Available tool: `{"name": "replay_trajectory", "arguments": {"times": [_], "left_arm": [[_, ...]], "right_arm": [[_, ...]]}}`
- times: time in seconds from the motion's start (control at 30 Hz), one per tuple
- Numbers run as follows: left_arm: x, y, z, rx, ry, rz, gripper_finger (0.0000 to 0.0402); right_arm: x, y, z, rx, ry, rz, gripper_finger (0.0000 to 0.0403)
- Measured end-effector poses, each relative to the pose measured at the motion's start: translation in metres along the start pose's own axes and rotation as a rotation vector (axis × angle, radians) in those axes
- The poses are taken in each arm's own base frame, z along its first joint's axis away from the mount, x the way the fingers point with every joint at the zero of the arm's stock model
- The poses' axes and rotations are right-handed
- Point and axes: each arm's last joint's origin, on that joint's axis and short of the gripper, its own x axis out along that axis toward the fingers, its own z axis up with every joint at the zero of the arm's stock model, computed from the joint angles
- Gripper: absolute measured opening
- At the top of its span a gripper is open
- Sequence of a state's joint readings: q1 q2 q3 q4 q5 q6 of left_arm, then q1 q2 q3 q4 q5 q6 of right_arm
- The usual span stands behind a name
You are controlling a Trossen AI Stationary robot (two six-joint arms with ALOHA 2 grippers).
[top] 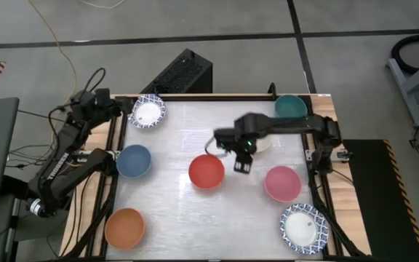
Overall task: Nest bowls inside each other
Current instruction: Stack the bottom white patterned bowl on top of the top white patterned bowl
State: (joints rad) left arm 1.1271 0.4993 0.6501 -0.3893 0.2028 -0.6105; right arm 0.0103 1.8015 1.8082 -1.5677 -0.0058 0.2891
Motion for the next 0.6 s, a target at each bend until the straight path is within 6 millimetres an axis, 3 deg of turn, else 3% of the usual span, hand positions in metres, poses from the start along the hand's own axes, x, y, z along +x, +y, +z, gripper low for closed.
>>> {"name": "replay_trajectory", "arguments": {"times": [0.13, 0.3, 0.47, 0.6], "left_arm": [[-0.001, 0.0, 0.0, -0.049, 0.004, -0.01, 0.0258], [-0.001, -0.002, -0.002, -0.1, 0.052, -0.068, 0.0258], [-0.001, -0.003, -0.002, -0.136, 0.067, -0.084, 0.0258], [-0.001, -0.003, -0.002, -0.148, 0.063, -0.078, 0.0258]], "right_arm": [[-0.02, 0.033, -0.036, 0.115, -0.076, 0.042, 0.0205], [-0.035, 0.064, -0.087, 0.411, -0.081, 0.084, 0.0205], [-0.034, 0.096, -0.126, 0.658, -0.032, 0.103, 0.0205], [-0.024, 0.122, -0.144, 0.788, 0.046, 0.08, 0.0205]]}}
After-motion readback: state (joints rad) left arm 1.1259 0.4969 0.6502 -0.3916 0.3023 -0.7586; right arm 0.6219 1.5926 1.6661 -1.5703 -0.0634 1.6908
